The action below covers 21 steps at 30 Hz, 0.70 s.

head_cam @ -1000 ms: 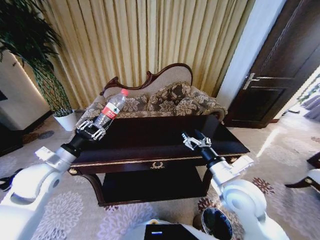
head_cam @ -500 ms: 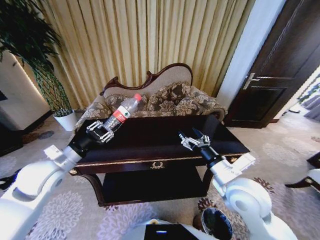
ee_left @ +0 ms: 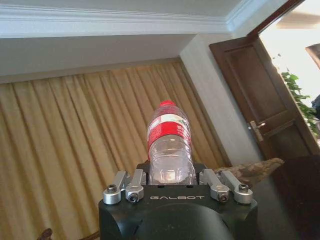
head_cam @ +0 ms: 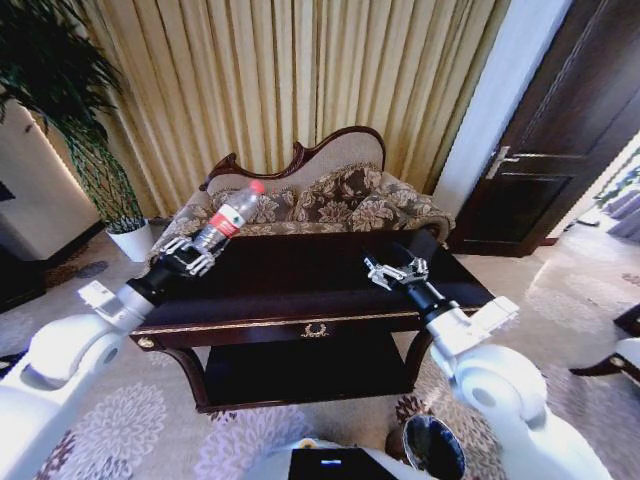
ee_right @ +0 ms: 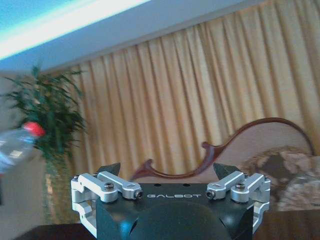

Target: Move to the front of the table and place the trash on the table into the trash bin.

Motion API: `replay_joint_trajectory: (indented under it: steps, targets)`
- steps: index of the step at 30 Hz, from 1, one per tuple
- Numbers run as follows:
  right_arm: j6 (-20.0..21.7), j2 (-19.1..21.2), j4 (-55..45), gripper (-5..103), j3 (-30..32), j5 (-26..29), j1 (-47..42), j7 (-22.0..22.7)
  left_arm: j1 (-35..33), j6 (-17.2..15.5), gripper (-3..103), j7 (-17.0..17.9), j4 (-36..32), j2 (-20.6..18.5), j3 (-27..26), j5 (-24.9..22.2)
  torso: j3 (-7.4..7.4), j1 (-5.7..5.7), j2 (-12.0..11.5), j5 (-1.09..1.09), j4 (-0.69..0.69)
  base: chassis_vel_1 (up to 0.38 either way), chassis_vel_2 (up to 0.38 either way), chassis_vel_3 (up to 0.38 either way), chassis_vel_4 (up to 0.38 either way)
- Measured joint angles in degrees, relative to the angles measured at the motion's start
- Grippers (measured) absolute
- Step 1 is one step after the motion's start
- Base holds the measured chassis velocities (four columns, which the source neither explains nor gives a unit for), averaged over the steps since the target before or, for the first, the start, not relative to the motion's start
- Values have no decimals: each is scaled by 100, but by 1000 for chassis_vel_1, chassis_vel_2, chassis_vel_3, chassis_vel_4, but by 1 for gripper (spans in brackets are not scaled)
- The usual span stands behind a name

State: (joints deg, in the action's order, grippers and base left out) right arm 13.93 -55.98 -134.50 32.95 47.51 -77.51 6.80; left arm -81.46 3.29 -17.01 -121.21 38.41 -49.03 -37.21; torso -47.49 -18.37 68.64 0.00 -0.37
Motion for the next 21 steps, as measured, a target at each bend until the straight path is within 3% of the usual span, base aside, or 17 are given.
replay_joint_trajectory:
  steps: [10,16,21]
  targets:
    - [-127,586,1007,100,-34,269,543,0,387,126,41,-69,499,-233,141,-135,-1,0,-1,1,-2,0,0,0,0]
    - [-127,661,931,100,-3,375,584,0,520,97,41,-60,514,-306,173,-191,0,0,-1,1,-2,0,0,0,0]
    - [-39,490,647,100,-19,360,556,0,422,-197,41,44,73,-33,120,-184,0,0,-1,0,-1,0,0,0,0]
